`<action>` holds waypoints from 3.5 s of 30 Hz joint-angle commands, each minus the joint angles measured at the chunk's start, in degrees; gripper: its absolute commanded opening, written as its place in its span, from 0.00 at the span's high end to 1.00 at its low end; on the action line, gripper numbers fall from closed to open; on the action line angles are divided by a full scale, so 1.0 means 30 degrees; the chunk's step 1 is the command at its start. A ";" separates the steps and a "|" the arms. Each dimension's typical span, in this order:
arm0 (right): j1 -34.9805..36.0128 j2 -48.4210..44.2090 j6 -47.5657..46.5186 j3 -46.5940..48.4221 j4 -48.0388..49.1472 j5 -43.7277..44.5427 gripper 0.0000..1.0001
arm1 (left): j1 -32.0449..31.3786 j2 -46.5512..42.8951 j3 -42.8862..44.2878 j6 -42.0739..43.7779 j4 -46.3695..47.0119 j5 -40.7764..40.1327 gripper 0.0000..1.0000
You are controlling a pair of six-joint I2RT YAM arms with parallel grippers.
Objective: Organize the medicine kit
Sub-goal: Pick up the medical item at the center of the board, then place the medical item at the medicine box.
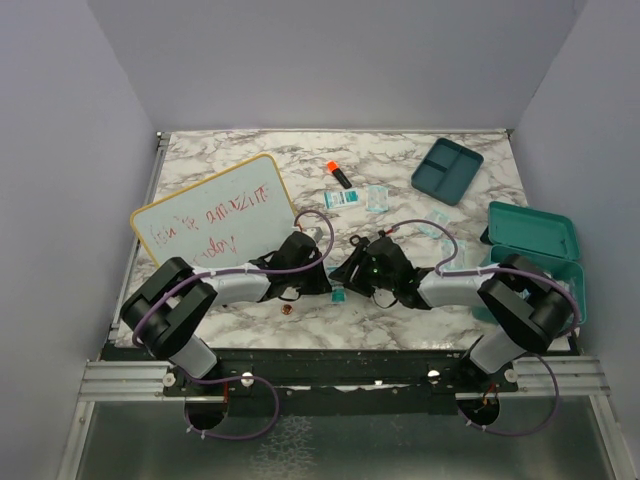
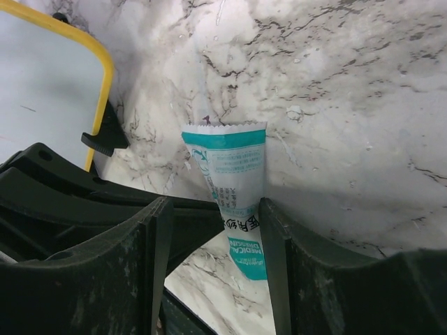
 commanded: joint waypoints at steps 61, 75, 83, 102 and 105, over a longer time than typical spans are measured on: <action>-1.3126 -1.2250 -0.8351 0.7433 -1.9272 1.0011 1.00 | 0.0034 -1.2087 0.4147 0.9531 -1.2265 -0.7283 0.01; -1.6681 -1.2618 -0.5242 0.6646 -2.1878 1.3423 1.00 | 0.0037 -1.3476 0.3058 0.9430 -1.1250 -0.5699 0.01; -1.7763 -1.3582 -0.2417 0.4317 -2.2263 1.3686 0.99 | -0.0021 -1.4142 0.2930 0.9409 -1.1221 -0.5731 0.01; -1.8597 -1.3392 -0.3063 0.3297 -2.1227 1.5958 0.86 | -0.0117 -1.4021 0.2806 0.9458 -1.1221 -0.6291 0.01; -1.8589 -1.3409 -0.2819 0.3580 -2.1717 1.6255 0.80 | -0.0122 -1.3904 0.2803 0.9467 -1.1221 -0.6328 0.01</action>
